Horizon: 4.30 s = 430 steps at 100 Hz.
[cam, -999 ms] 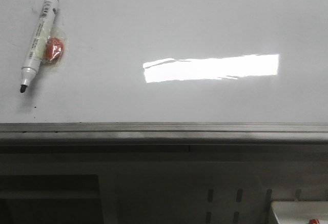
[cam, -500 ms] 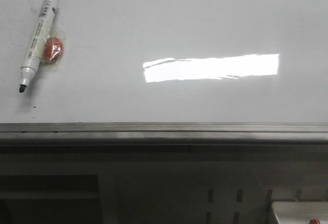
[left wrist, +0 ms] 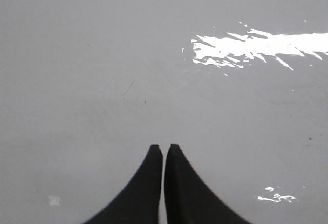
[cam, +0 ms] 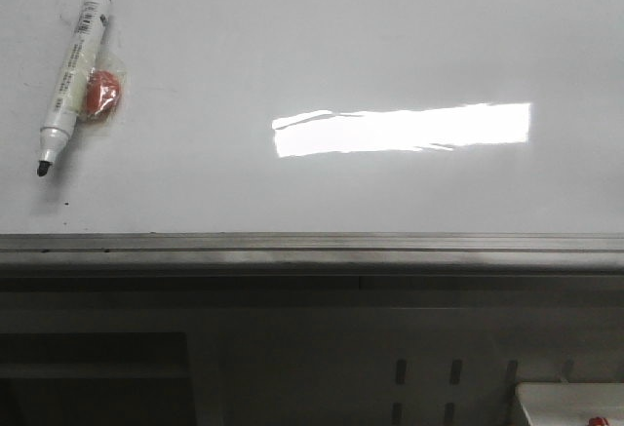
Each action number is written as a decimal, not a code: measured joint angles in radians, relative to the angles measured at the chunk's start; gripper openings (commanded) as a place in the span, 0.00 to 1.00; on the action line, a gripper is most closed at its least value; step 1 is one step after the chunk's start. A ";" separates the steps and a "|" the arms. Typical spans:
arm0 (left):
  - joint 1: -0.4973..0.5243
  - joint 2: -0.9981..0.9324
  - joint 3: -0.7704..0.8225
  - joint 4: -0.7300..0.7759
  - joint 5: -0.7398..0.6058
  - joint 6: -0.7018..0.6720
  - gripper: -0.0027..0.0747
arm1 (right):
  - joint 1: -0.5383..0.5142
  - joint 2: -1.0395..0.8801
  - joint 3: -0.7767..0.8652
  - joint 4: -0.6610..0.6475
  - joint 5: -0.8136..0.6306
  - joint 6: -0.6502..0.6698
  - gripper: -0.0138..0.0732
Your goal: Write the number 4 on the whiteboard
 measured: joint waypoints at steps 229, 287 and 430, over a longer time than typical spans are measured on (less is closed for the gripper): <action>-0.718 0.778 -0.161 -0.285 -0.398 0.000 0.01 | 0.003 0.121 -0.012 0.041 0.009 0.000 0.10; -0.779 0.684 -0.160 0.449 -0.411 0.000 0.01 | 0.690 0.359 -0.355 0.240 0.082 -0.200 0.36; -0.817 0.686 -0.160 0.647 -0.533 0.006 0.42 | 0.793 0.616 -0.558 0.267 0.039 -0.204 0.08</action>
